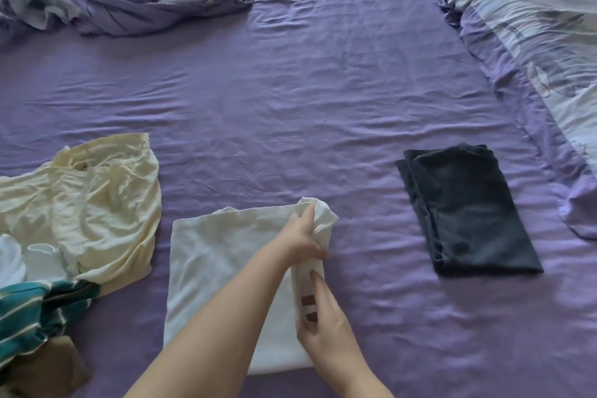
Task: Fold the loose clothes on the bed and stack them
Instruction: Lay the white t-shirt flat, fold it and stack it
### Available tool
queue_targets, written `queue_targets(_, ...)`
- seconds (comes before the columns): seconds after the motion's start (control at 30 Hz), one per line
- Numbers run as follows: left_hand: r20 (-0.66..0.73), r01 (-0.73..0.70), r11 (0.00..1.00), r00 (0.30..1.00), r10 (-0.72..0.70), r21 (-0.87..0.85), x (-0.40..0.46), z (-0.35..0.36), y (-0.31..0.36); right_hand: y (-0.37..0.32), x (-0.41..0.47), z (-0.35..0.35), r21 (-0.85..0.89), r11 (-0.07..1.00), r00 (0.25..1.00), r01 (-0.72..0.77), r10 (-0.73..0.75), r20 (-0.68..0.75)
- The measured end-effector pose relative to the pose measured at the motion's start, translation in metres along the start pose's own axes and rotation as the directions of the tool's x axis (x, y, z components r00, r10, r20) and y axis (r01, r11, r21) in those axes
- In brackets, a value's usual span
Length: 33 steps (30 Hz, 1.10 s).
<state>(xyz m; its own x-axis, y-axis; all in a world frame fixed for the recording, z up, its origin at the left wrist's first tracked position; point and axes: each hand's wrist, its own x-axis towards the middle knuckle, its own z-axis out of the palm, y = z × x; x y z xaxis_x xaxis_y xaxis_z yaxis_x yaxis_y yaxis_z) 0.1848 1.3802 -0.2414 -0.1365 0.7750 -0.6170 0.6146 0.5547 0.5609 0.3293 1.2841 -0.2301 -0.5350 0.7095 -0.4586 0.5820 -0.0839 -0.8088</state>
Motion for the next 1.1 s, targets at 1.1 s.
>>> queue_targets(1.1, -0.281, -0.031, 0.8, 0.944, -0.174, -0.599, -0.063, -0.116, -0.149, -0.054, -0.028, 0.143, -0.406, 0.858, 0.829, 0.315, -0.457, -0.322)
